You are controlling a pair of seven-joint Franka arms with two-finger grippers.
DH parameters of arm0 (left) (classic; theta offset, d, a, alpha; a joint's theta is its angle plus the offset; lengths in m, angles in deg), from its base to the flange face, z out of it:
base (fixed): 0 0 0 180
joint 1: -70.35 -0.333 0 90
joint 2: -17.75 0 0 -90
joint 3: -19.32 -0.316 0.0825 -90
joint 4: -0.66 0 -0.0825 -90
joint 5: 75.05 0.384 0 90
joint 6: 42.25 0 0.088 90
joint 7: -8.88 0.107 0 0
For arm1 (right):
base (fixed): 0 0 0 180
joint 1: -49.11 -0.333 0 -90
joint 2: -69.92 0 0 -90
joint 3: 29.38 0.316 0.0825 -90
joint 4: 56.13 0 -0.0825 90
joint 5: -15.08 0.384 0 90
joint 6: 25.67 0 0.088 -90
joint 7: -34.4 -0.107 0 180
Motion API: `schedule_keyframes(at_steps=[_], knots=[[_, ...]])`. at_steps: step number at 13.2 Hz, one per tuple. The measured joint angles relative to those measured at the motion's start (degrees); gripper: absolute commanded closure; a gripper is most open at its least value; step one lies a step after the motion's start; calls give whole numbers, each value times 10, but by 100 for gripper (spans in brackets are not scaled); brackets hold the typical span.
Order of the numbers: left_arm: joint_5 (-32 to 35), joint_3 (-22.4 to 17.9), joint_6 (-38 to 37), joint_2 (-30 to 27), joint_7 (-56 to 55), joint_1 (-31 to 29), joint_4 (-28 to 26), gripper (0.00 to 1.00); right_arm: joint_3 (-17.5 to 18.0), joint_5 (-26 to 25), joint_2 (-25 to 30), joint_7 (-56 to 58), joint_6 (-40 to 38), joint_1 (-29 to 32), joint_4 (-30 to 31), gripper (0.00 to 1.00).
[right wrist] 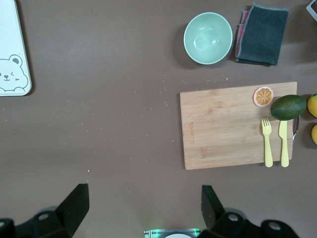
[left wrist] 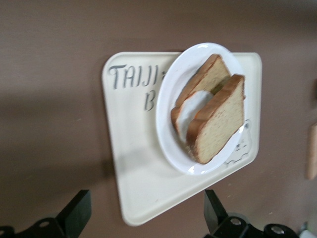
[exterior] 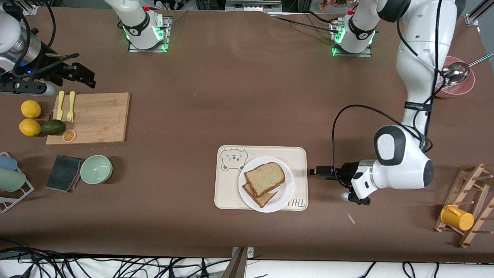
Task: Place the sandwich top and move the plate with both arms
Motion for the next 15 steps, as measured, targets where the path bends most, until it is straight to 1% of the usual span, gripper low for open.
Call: schedule_keyframes(at_steps=[4, 6, 7, 11, 13, 15], knots=[[164, 0, -87, -66, -17, 0, 1, 0, 0, 0, -2, 0, 7, 0, 0, 0], [223, -1, -128, -111, -19, -3, 2, 0, 0, 0, -5, 0, 11, 0, 0, 0], [243, -2, -146, -135, -19, -7, 2, 0, 0, 0, -6, 0, 13, 0, -1, 0], [288, -6, -207, -225, -21, -21, 3, 0, -2, 1, -7, 0, 23, 0, -4, 0], [327, -6, -223, -265, -22, -21, 3, 0, -3, 1, -6, -1, 23, 0, -6, 0], [341, -6, -232, -311, -24, -21, -3, 0, -6, 1, -6, -1, 23, 0, -7, 0]])
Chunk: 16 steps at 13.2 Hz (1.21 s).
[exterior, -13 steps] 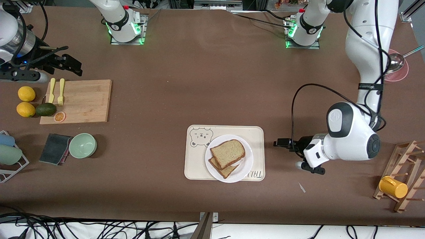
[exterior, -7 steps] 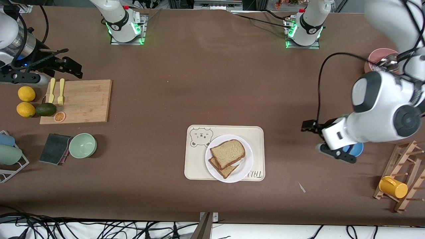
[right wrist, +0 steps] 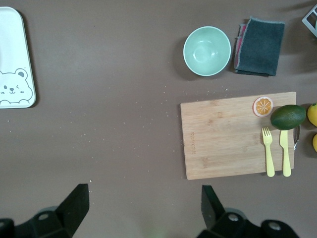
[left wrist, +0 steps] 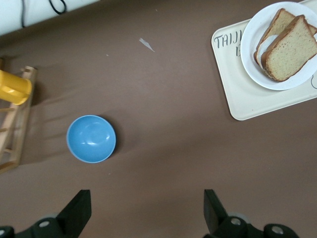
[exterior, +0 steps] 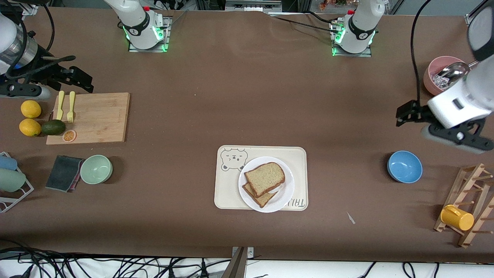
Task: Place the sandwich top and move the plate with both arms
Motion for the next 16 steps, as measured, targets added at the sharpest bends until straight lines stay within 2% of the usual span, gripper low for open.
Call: schedule_keyframes(at_steps=[2, 4, 6, 9, 12, 16], knots=[[0, 0, 4, -63, -11, -1, -43, 0, -6, 0, 0, 0, 0, 0, -2, 0], [0, -1, 18, -132, -44, -7, -120, 0, -9, 0, 0, 0, -3, 0, -6, 0], [-6, -1, 28, -168, -91, -13, -179, 0, -9, 0, 1, -6, -11, 0, -8, 0], [-17, -1, 38, -156, -109, -21, -206, 0, -9, 0, 1, -11, -15, 0, -10, 0], [-24, -3, 48, -126, -109, -22, -208, 0, -12, 0, 2, -12, -18, 1, -10, 0], [-24, -3, 48, -126, -111, -21, -207, 0, -10, 1, 7, -18, -16, 0, -12, 0]])
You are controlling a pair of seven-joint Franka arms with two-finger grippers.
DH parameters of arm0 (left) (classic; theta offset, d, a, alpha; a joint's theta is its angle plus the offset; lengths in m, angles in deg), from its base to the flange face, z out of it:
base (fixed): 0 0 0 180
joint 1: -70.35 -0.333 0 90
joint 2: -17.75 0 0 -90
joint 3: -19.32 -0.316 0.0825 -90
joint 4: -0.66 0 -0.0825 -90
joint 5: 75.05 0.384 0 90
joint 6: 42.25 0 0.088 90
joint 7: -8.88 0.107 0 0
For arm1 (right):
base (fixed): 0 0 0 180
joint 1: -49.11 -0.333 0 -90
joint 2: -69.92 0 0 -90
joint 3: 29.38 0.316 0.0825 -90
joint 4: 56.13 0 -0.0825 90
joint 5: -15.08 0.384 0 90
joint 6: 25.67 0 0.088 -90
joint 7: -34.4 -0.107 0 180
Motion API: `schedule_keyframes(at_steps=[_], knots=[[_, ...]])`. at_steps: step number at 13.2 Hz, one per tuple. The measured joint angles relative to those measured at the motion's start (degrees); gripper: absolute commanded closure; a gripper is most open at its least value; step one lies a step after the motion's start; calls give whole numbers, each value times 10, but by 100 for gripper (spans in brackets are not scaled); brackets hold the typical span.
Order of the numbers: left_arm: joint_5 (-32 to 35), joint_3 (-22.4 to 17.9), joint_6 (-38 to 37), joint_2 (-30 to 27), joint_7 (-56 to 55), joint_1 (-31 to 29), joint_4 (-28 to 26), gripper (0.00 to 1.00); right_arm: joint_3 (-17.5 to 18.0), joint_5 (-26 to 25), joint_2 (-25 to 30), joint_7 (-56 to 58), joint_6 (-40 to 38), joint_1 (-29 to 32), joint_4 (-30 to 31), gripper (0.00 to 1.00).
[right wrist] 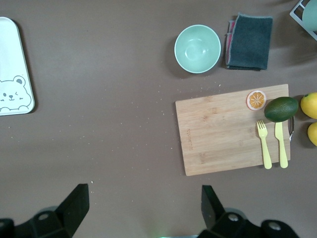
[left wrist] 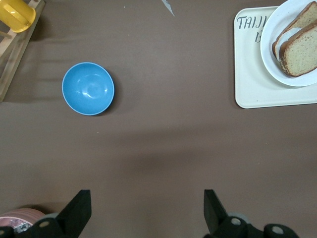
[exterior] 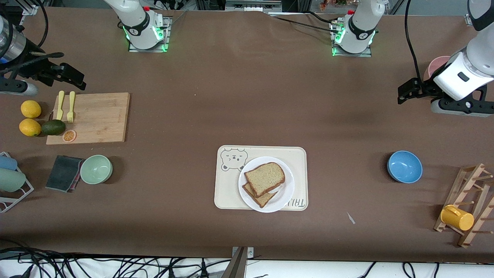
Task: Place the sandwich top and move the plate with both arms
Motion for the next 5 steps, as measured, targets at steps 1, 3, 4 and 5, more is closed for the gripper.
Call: schedule_keyframes(at_steps=[1, 3, 4, 5], knots=[[0, 1, 0, -1, 0, 0, 1, 0, 0, 0, 0, 0, 0, 0, -1, 0], [0, 3, 0, -1, 0, 1, 5, 0, 0, 0, 0, 0, 0, 0, -1, 0], [0, 4, 0, -1, 0, 1, 7, 0, 0, 0, 0, 0, 0, 0, -1, 0], [0, 4, 0, -1, 0, 1, 7, 0, 0, 0, 0, 0, 0, 0, -1, 0]])
